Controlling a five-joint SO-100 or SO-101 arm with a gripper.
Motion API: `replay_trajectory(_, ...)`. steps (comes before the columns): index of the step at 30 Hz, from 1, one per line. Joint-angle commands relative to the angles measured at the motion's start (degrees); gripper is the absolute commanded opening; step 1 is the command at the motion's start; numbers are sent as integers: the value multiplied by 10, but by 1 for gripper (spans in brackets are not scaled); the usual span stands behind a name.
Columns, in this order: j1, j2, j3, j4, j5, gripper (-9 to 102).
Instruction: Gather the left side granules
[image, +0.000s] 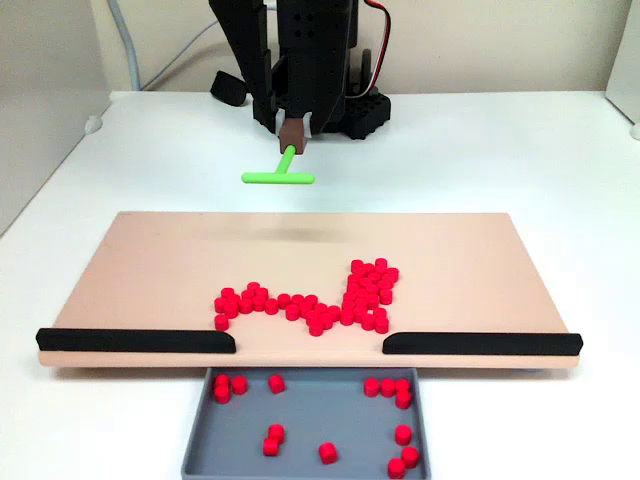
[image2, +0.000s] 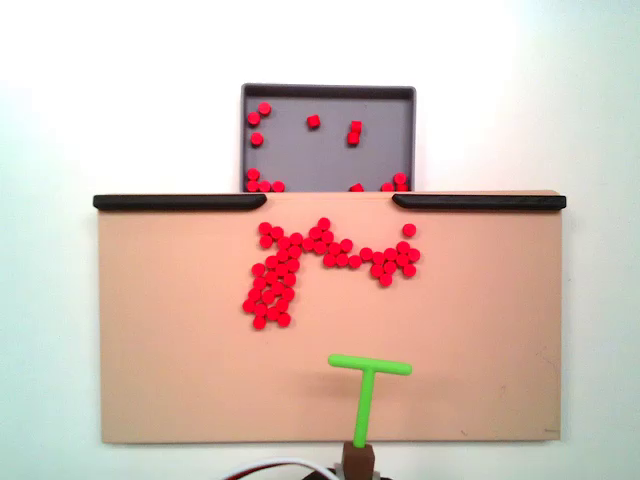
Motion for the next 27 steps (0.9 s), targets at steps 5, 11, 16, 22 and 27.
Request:
replay_trajectory(5, -25, 10, -4, 4, 128, 0)
replay_trajectory(11, -41, -11, -9, 4, 243, 0)
replay_trajectory(16, -81, -9, -12, 4, 362, 0)
replay_trajectory(22, -126, -11, -12, 4, 469, 0)
replay_trajectory(27, -154, -31, -12, 4, 543, 0)
